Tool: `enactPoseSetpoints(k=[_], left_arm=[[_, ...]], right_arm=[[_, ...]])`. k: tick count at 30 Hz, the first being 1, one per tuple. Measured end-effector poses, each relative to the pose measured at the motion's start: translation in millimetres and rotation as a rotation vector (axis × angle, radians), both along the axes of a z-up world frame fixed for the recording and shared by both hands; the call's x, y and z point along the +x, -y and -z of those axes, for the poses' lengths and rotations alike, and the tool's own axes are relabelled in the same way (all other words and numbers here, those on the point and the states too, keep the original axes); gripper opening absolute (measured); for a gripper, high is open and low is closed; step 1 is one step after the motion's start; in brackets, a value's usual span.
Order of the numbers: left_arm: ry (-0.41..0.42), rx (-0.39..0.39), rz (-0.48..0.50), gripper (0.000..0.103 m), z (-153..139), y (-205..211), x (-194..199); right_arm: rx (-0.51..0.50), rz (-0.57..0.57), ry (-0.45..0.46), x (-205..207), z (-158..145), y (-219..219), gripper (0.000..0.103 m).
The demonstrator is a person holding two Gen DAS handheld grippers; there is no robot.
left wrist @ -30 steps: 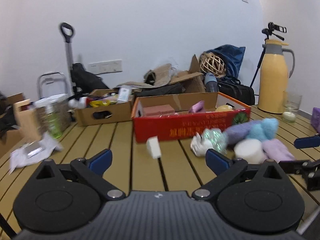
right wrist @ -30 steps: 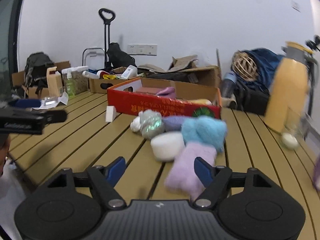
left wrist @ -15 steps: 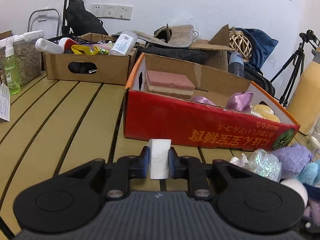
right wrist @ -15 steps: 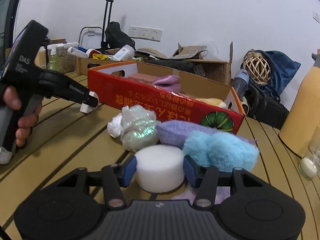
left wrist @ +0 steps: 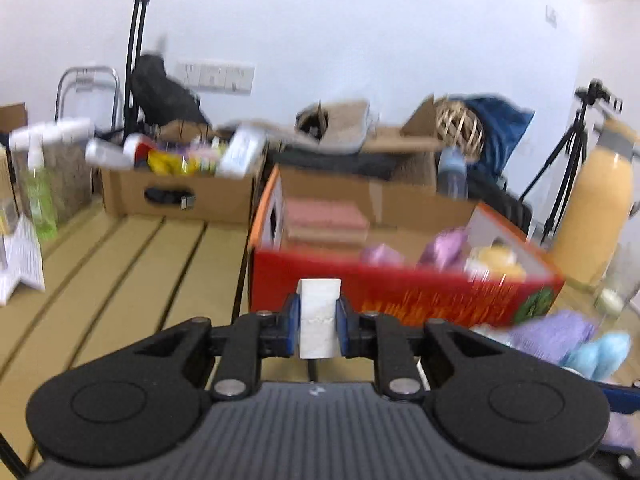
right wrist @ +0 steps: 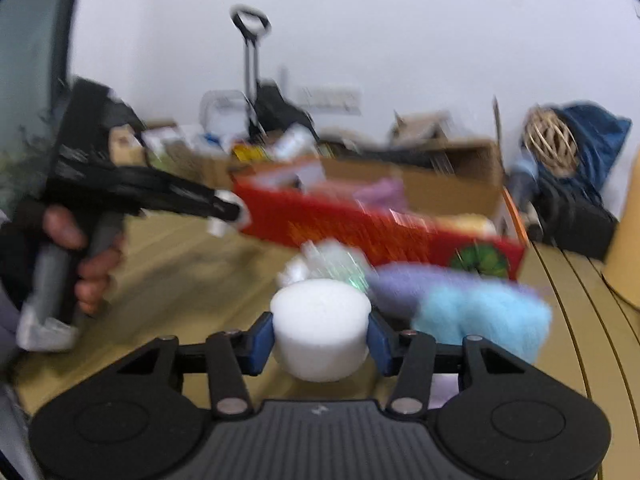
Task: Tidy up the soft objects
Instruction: 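Carry both white items into the cardboard box and open both grippers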
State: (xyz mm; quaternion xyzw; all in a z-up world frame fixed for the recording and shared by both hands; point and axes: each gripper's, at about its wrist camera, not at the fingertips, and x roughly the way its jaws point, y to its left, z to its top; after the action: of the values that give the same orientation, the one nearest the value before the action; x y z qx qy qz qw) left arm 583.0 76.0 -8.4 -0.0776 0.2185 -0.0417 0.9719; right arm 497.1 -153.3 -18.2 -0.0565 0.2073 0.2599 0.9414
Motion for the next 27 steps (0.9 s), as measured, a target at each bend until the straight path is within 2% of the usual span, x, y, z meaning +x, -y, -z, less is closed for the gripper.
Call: enactPoseSetpoints(k=[1,3,5,7,8,11,13,14,15,16,19,21,22,23,24,27], left_arm=[[0.023,-0.011,0.012,0.019,-10,0,3],[0.044,0.02,0.038,0.02,-30,4,20],[0.005,0.002,0.063,0.021,-40,1,52],[-0.054,-0.055,0.058,0.02,-39,-6,87],[-0.07,-0.052,0.068,0.021,-36,-8,106],[-0.107,-0.04,0.0,0.021,-21,-12,139],[-0.129,-0.024,0.019,0.022,-13,-13,149],[-0.132,-0.019,0.016,0.031,-11,-15,153],[-0.133,-0.023,0.0,0.046,-10,-18,155],[-0.126,-0.039,-0.016,0.049,-11,-21,155],[-0.102,-0.102,-0.013,0.052,-18,-34,152],[-0.061,-0.09,-0.05,0.066,-26,-37,145],[-0.042,-0.089,-0.055,0.068,-29,-39,141],[-0.035,-0.091,-0.053,0.07,-32,-40,139],[-0.036,-0.092,-0.052,0.071,-34,-41,137],[-0.033,-0.071,-0.06,0.071,-38,-40,131]], right_arm=[[0.014,-0.005,0.024,1,-12,-2,0.049],[0.029,-0.005,0.026,23,-38,-7,0.049],[0.048,0.007,0.008,60,-57,-13,0.05],[0.062,0.031,-0.049,112,-69,-20,0.05],[0.067,0.046,-0.075,137,-71,-24,0.05],[0.059,0.082,-0.212,215,-70,-41,0.05],[0.029,0.12,-0.287,259,-61,-53,0.05],[0.024,0.144,-0.323,275,-54,-59,0.05],[0.028,0.161,-0.358,289,-47,-64,0.05],[0.025,0.163,-0.394,301,-39,-71,0.051],[0.01,0.138,-0.454,312,-19,-87,0.054],[0.027,0.09,-0.475,308,-12,-95,0.057],[0.042,0.067,-0.486,305,-10,-97,0.062],[0.05,0.059,-0.486,303,-10,-99,0.072],[0.043,0.067,-0.472,298,-12,-100,0.076],[-0.013,0.086,-0.418,285,-26,-102,0.077]])
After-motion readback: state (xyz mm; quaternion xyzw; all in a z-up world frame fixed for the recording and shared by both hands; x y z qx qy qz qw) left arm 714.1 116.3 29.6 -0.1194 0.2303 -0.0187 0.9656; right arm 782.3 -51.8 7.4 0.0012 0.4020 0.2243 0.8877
